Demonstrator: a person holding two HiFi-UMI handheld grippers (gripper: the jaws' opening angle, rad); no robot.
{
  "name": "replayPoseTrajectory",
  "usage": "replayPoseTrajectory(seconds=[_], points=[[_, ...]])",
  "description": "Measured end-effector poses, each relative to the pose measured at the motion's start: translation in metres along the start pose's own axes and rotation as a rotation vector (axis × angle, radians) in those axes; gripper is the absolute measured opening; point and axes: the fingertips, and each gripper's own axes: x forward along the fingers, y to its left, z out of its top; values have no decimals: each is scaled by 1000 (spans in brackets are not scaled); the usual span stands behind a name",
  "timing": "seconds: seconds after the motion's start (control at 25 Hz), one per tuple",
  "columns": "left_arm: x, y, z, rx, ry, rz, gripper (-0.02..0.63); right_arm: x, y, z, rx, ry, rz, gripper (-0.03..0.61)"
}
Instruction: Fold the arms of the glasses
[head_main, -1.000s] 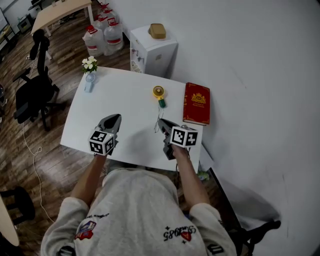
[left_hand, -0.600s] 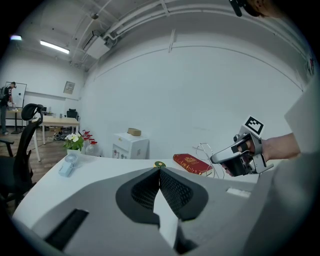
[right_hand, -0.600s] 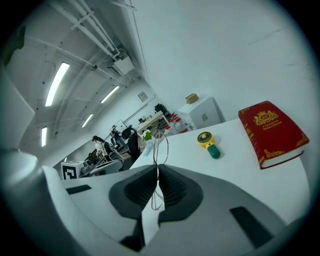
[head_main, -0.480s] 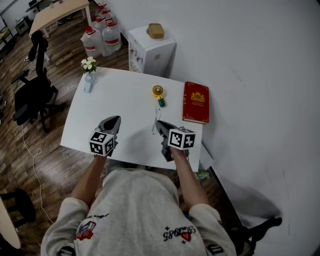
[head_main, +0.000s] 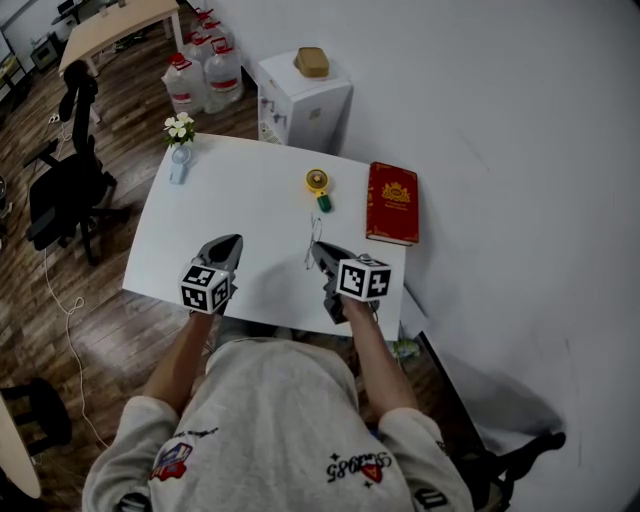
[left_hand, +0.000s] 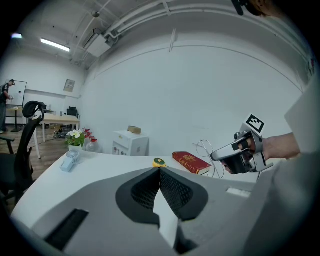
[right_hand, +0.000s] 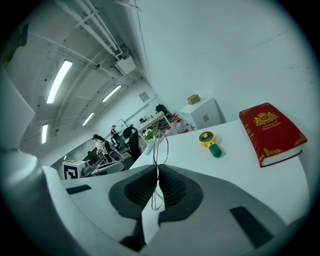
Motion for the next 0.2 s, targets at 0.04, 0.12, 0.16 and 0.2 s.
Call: replayPoseTrajectory(seconds=[0.04,0.12,0.16,0.2], points=[[-2,0,0,-1,0,0,5,0,-1,-3,3,5,-2,15],[-6,1,-1,-3,0,2,5,0,-2,-11,13,14,-1,15],[-8,1,-1,-4,0,2,5,0,-1,-14,18,16,2,15],[-10,2,-2,-5,1,3,5,0,0,-17,23,17,4,15]])
